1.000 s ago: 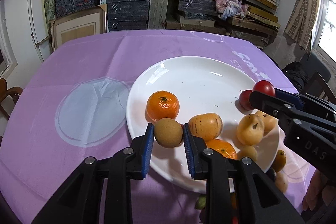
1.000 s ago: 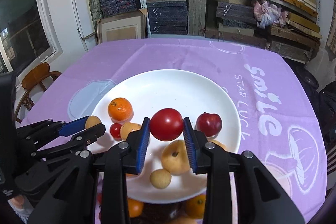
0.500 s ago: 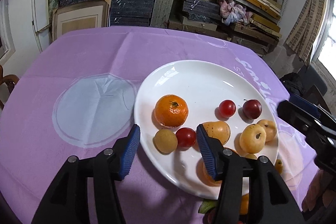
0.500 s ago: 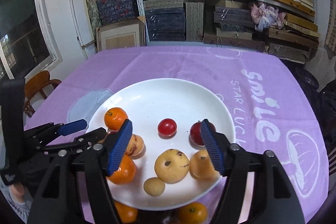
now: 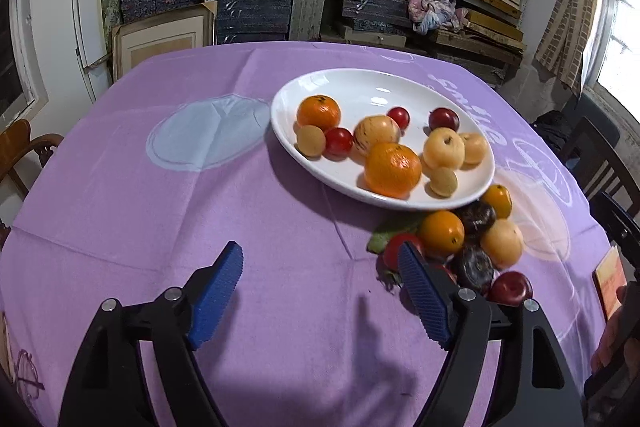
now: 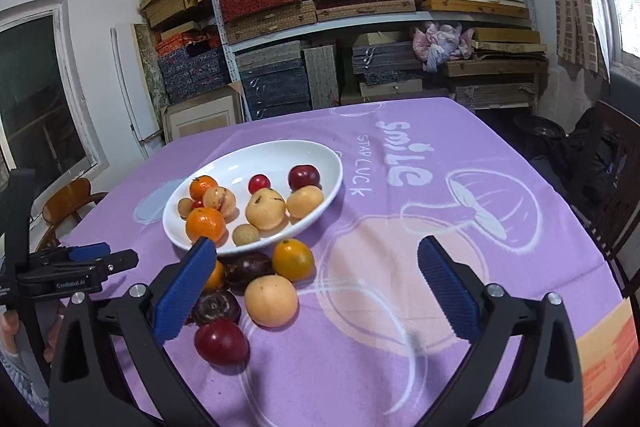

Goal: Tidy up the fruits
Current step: 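Withdraw both grippers from the plate, then grasp a red tomato with the left gripper, then grasp a red apple with the right gripper, then carry the red apple onto the white plate with the right gripper while the left gripper holds the tomato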

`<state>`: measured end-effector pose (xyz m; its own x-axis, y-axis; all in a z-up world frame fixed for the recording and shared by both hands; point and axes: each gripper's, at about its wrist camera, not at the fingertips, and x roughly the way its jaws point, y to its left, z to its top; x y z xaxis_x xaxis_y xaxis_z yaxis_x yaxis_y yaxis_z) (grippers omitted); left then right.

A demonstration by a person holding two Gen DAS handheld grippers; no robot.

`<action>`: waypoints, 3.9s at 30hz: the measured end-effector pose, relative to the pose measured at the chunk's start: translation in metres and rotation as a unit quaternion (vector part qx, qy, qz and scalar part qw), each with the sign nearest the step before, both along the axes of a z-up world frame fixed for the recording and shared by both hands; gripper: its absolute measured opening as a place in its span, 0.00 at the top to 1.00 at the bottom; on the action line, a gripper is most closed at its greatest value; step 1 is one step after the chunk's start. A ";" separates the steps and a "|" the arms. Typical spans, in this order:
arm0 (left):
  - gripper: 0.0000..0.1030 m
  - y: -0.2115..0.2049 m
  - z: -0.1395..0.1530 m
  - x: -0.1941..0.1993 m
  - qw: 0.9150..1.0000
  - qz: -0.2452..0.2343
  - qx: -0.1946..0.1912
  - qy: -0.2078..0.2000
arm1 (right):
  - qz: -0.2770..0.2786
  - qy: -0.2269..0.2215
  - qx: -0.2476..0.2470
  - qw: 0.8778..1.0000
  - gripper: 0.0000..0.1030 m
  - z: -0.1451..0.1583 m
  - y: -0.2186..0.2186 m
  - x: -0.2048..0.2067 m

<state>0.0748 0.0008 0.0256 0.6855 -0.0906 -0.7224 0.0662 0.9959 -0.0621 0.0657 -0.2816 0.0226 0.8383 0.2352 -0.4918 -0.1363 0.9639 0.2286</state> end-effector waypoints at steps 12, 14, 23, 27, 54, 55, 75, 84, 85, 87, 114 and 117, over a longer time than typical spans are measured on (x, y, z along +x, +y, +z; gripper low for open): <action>0.15 -0.068 -0.022 -0.002 0.995 -0.030 0.097 -0.022 | -0.021 0.043 0.097 0.994 0.04 -0.008 -0.036 0.010; 0.13 -0.070 -0.028 0.001 0.994 -0.031 0.103 -0.021 | -0.019 0.044 0.098 0.994 0.04 -0.008 -0.035 0.010; 0.04 -0.056 -0.029 0.001 0.993 -0.025 0.117 -0.021 | -0.017 0.051 0.092 0.994 0.04 -0.010 -0.031 0.014; 0.04 -0.031 -0.027 -0.010 0.994 -0.016 0.110 -0.009 | -0.018 0.050 0.097 0.994 0.04 -0.009 -0.031 0.013; 0.43 -0.035 -0.044 -0.009 0.997 -0.058 0.030 0.035 | -0.017 0.074 0.082 0.994 0.04 -0.021 -0.025 0.022; 0.45 -0.035 -0.045 -0.008 0.997 -0.061 0.026 0.039 | -0.017 0.075 0.082 0.994 0.04 -0.022 -0.025 0.022; 0.64 -0.038 -0.042 -0.003 0.996 -0.079 -0.001 0.030 | -0.014 0.081 0.068 0.994 0.04 -0.027 -0.019 0.025; 0.66 -0.038 -0.042 -0.008 0.997 -0.078 0.011 0.025 | 0.008 0.076 0.063 0.995 0.04 -0.025 -0.014 0.022; 0.66 -0.036 -0.041 -0.010 0.997 -0.072 0.017 0.021 | 0.019 0.072 0.056 0.996 0.04 -0.023 -0.010 0.020; 0.66 -0.029 -0.038 -0.013 0.998 -0.056 0.032 0.011 | 0.049 0.060 0.027 0.997 0.04 -0.016 0.005 0.012; 0.66 0.015 -0.037 -0.007 0.999 0.004 0.021 0.027 | 0.206 0.122 -0.106 0.965 0.60 -0.048 0.095 -0.006; 0.66 0.015 -0.037 -0.007 0.999 0.000 0.016 0.028 | 0.205 0.119 -0.108 0.966 0.60 -0.049 0.096 -0.007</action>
<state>0.0679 0.0159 -0.0110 0.6433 -0.0671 -0.7626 0.0636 0.9974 -0.0341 0.0591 -0.1858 -0.0268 0.5539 0.3933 -0.7338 -0.4841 0.8692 0.1004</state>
